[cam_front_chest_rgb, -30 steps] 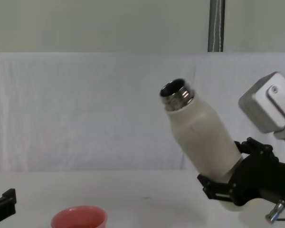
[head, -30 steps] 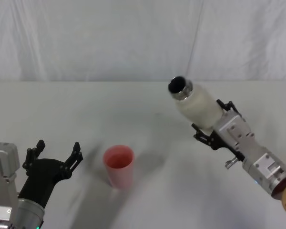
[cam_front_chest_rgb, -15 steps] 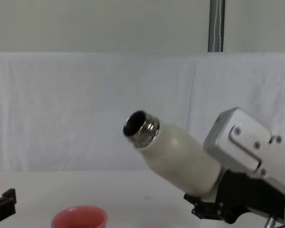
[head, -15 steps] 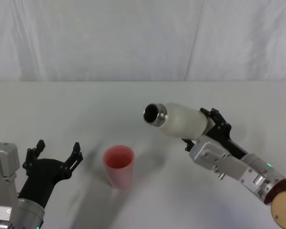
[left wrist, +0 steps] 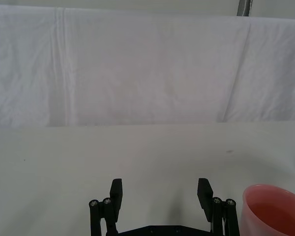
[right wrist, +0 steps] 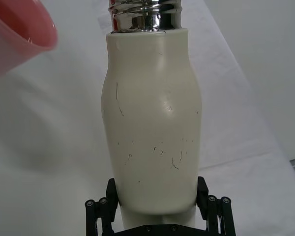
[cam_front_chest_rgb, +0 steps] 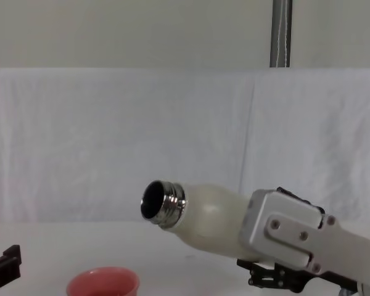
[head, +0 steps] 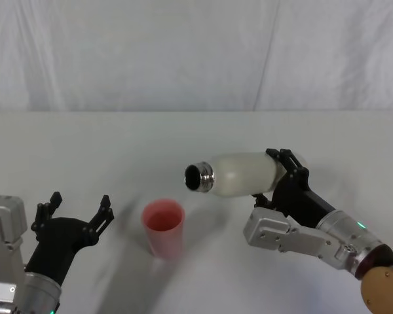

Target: Grasp the thermos with one hand and pour water into the cup lid.

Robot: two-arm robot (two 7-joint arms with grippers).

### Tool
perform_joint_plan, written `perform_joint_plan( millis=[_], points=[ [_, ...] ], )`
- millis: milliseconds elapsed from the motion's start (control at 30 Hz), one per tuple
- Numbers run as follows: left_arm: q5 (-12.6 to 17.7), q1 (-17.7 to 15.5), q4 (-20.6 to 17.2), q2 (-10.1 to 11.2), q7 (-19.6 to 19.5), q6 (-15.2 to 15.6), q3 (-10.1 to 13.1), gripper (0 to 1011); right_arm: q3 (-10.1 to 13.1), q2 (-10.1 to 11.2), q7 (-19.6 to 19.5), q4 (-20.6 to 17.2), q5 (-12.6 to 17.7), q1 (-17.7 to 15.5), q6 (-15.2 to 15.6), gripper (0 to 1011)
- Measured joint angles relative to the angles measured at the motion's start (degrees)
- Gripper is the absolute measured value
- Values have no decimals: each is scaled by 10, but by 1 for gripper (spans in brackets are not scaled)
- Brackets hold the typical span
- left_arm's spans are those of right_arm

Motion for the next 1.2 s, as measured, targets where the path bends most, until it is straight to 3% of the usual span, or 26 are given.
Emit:
perform_joint_plan(
  millis=[333, 1200],
  points=[
    [0, 0, 0, 0, 0, 0, 0, 1001, -13, 0, -14, 14, -32, 19, -6, 961],
    [0, 0, 0, 0, 0, 0, 0, 1001, -51, -12, -27, 64, -63, 70, -30, 961]
  ],
)
